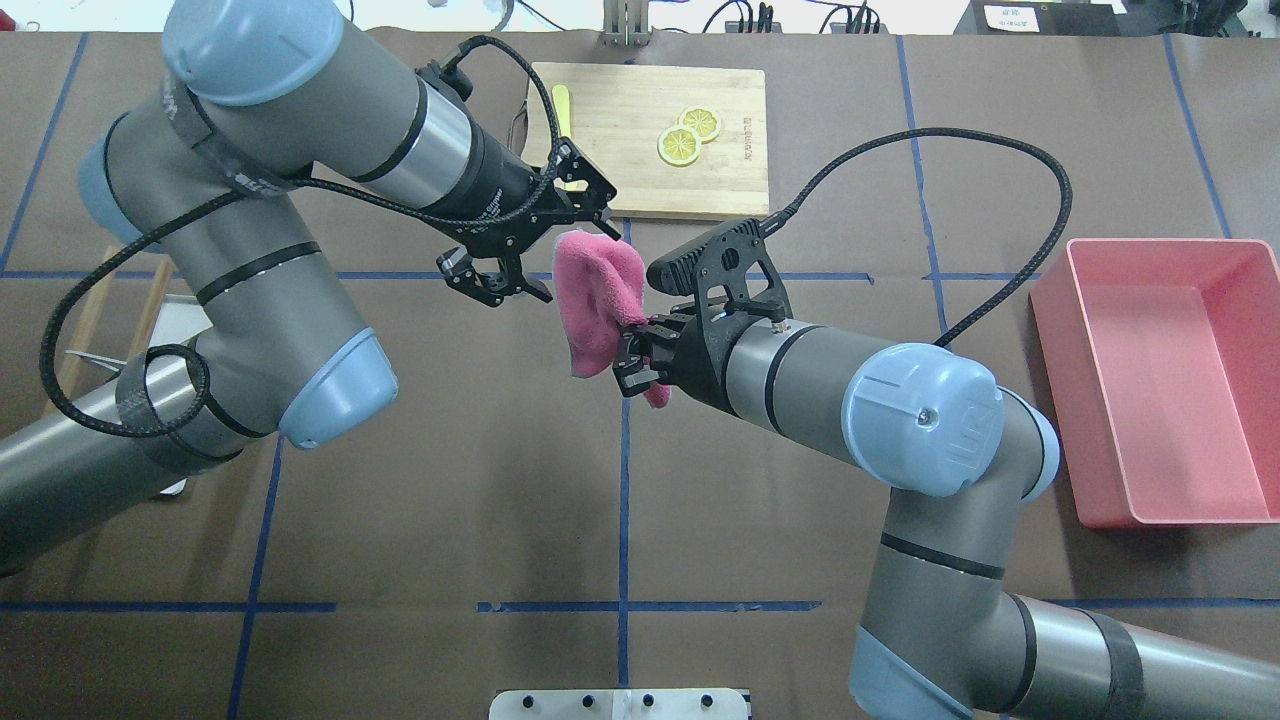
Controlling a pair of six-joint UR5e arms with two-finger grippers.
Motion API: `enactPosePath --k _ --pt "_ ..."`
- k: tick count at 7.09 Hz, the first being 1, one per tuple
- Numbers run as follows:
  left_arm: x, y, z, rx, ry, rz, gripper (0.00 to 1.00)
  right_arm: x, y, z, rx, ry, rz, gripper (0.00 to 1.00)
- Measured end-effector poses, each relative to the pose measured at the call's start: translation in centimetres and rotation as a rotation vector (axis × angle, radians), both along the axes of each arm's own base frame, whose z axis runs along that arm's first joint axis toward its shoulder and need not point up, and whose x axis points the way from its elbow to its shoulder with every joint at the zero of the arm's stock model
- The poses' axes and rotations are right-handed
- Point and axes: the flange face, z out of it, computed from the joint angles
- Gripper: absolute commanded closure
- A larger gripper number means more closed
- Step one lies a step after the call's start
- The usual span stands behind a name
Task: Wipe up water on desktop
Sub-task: 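Lower the pink cloth onto the table with the right gripper while the left arm withdraws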
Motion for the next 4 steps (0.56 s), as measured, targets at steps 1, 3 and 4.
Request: enactPosePath --k 1,3,4 --pt "-1.9 -1.5 0.8 0.032 -0.033 -0.007 0.0 1.0 0.5 -0.5 -0.023 0.053 -0.003 1.0" --pt "-6.7 -3.3 3.0 0.137 -0.141 0.026 0.0 3.6 1.4 -1.3 -0.085 0.184 -0.021 1.0" --pt "-9.0 -3.4 4.2 0.184 -0.185 0.042 0.0 5.1 1.4 -1.1 -0.136 0.248 -0.059 1.0"
